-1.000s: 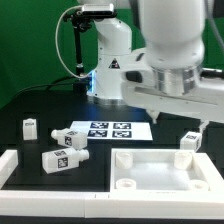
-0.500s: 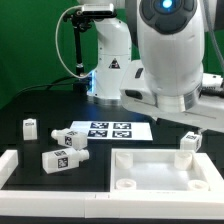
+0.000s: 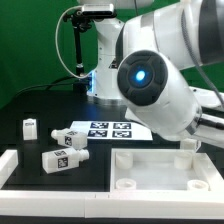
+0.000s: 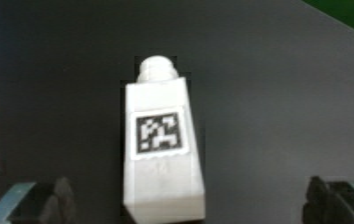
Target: Assemble one leg
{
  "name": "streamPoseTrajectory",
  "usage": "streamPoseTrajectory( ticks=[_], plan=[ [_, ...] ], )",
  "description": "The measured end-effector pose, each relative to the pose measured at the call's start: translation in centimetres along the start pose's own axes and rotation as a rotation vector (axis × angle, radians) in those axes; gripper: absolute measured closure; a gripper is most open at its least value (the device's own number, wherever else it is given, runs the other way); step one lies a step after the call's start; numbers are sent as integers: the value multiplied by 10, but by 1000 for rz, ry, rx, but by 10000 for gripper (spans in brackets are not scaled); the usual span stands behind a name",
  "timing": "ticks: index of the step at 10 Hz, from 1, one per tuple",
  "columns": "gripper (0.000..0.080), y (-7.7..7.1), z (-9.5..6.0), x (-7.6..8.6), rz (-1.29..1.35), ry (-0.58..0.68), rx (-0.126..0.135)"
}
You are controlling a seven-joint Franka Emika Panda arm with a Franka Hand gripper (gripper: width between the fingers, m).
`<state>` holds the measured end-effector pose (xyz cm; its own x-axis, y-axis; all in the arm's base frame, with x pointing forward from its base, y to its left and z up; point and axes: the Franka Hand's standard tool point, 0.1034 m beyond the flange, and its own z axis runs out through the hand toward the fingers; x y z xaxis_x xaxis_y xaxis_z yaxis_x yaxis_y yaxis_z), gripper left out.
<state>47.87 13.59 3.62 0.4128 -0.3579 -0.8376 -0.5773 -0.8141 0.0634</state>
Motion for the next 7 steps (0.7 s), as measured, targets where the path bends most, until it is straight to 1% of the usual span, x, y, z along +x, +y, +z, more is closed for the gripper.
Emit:
streamPoseTrajectory(
  ticks=[3,4,5,6,7],
  plan=[
    [151,0,1,5,4,9,5],
    [151,1,14,7,10,15,3],
    [151,1,28,7,13,17,-6],
    [151,1,38,5,12,12,-16],
    [151,1,35,6,11,14,-11]
  ],
)
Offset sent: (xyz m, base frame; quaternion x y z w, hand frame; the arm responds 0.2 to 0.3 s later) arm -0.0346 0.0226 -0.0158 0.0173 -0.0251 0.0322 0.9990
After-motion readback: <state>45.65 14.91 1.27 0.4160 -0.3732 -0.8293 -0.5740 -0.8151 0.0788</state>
